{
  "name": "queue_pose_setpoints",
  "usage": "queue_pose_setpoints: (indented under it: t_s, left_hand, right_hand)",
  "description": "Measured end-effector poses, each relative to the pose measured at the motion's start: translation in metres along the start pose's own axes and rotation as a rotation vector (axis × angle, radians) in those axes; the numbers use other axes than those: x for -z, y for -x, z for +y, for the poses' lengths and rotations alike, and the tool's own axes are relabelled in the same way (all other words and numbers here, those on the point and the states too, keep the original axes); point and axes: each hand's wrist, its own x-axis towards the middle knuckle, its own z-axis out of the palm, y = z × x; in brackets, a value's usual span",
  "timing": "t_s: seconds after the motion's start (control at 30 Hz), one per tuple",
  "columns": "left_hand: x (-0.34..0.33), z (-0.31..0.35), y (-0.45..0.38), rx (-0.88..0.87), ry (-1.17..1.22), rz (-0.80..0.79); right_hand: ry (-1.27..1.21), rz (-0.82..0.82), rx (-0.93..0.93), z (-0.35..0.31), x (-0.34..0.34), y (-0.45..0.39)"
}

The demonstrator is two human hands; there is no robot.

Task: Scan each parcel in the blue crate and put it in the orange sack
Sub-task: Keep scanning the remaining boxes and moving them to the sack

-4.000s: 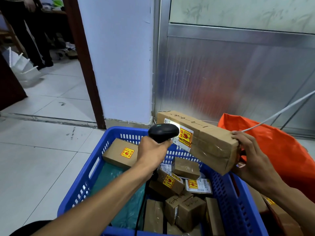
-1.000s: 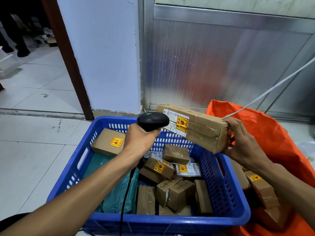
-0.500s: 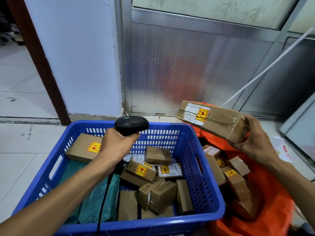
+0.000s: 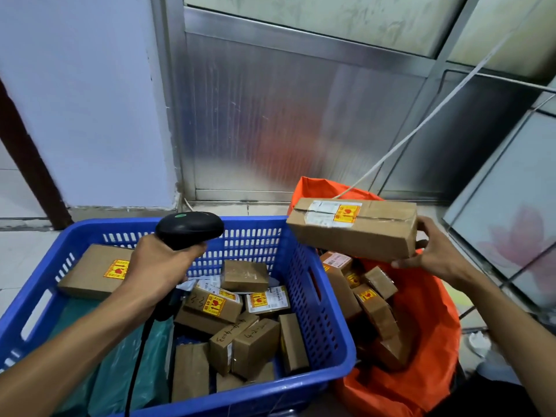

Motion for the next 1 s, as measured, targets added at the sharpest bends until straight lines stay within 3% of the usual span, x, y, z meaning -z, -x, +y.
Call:
queue_pose_setpoints:
  t_s: [0.3,0.6,0.73,1.0]
  left_hand:
    - [-0.009,-0.002,0.0,-0.002,-0.042,0.014]
    - [-0.016,-0.002,0.001,-0.017,-0.077,0.005]
    - [-0.019,-0.004,0.0,0.011,-0.081,-0.003]
    - [-0.019,-0.01,-0.004,0.029,-0.118,0.018]
  right_hand:
    - [-0.136,0.016,-0.219,0.042,0.018,0.022]
    - [-0.167,0.146,-0.45,0.055,-0.007,0.014]
    - [-0.02,0.172,-0.481,0.053,-0.027,-0.001]
    - [0.324,0.067,-0.471,0.054,-0.068,-0.03]
